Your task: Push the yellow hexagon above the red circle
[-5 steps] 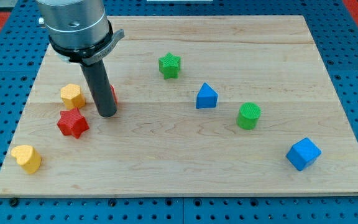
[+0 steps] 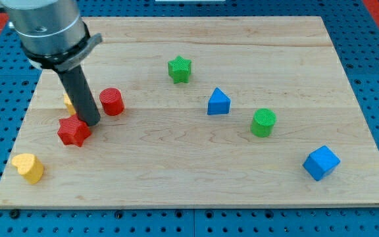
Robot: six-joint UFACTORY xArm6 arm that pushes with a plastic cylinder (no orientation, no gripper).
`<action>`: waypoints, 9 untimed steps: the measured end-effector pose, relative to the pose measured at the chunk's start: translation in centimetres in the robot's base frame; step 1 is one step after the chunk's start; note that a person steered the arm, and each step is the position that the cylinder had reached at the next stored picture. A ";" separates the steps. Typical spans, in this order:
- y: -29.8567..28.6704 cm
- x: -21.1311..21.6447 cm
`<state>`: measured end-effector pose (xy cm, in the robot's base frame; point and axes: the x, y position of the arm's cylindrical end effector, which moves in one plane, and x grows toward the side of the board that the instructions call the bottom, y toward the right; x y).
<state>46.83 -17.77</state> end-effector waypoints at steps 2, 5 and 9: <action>-1.7 -3.6; -1.6 -4.1; -4.7 -9.3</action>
<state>37.57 -22.48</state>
